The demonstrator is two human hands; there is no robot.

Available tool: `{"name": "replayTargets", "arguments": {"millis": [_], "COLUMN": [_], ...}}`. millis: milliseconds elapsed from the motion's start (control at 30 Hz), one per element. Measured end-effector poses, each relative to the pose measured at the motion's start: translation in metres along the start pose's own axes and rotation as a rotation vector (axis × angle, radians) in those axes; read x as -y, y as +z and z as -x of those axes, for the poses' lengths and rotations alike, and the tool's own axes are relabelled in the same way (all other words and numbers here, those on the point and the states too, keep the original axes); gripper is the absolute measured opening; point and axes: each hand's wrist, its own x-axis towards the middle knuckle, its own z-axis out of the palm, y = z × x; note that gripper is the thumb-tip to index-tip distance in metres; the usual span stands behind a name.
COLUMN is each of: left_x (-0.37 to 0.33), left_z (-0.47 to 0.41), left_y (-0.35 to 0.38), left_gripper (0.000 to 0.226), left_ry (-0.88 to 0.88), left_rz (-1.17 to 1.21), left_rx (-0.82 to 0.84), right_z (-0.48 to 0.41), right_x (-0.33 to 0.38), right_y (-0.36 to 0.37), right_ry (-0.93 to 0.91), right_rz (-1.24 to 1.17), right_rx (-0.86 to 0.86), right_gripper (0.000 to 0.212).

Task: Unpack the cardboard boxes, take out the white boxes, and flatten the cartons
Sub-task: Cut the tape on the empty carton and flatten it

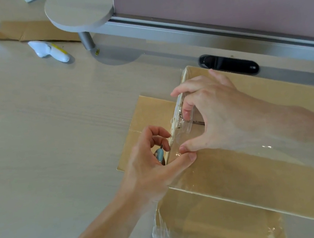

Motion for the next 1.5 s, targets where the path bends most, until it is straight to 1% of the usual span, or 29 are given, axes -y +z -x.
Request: {"name": "replayTargets", "arguments": {"millis": [133,233,300,367,400,500,700,867,967,1033,1067,1100,1167,1233,1267,1367,1500], "left_x": [-0.002,-0.003,-0.004,-0.005,-0.004,-0.002,-0.002,-0.006,-0.008,-0.008,-0.008,-0.009,-0.009,-0.009,-0.010,-0.016,-0.027], "left_z": [0.000,0.001,0.001,0.001,0.001,0.001,-0.001,0.000,-0.001,-0.003,-0.004,-0.005,-0.007,-0.007,-0.007,-0.007,-0.015], "left_y": [0.000,0.000,0.001,0.001,0.001,0.002,0.002,0.003,0.005,0.005,0.004,0.003,0.001,-0.002,-0.004,-0.010,-0.027], "left_gripper": [0.061,0.060,0.059,0.057,0.057,0.056,0.055,0.063,0.064,0.067,0.069,0.072,0.075,0.075,0.076,0.077,0.068], "left_ry": [0.004,0.009,0.007,0.011,0.014,0.029,0.043,0.006,0.001,-0.007,-0.014,-0.026,-0.046,-0.065,-0.075,-0.112,-0.214], "left_rz": [-0.012,-0.007,0.013,0.016,0.015,0.011,-0.044,-0.024,-0.049,-0.058,-0.064,-0.064,-0.056,-0.055,-0.062,-0.095,-0.009], "left_rx": [0.000,0.006,0.012,0.017,0.017,0.005,-0.018,-0.027,-0.023,-0.028,-0.029,-0.023,0.008,0.039,0.055,0.103,0.161], "right_z": [-0.002,-0.002,-0.001,0.001,0.001,0.002,0.003,0.008,0.010,0.009,0.009,0.010,0.015,0.020,0.021,0.024,0.023], "right_x": [0.002,0.002,0.001,0.001,0.002,0.002,-0.001,0.004,0.007,0.012,0.014,0.015,0.009,0.003,0.001,0.000,0.002], "right_y": [-0.003,-0.001,0.001,0.005,0.006,0.010,0.016,0.023,0.022,0.025,0.026,0.026,0.024,0.019,0.017,0.018,0.017], "right_ry": [-0.002,0.021,0.025,0.030,0.042,0.050,0.089,0.143,0.147,0.112,0.091,0.080,0.095,0.103,0.096,0.069,-0.009], "right_rz": [0.016,-0.022,-0.061,-0.181,-0.221,-0.260,-0.354,-0.367,-0.482,-0.550,-0.545,-0.533,-0.543,-0.553,-0.517,-0.384,-0.255], "right_rx": [0.020,0.017,0.012,-0.033,-0.041,-0.055,-0.117,-0.146,-0.200,-0.249,-0.258,-0.261,-0.302,-0.325,-0.310,-0.251,-0.168], "right_gripper": [0.071,0.077,0.069,0.052,0.048,0.045,0.031,0.026,0.020,0.032,0.035,0.034,0.026,0.028,0.029,0.045,0.039]}}
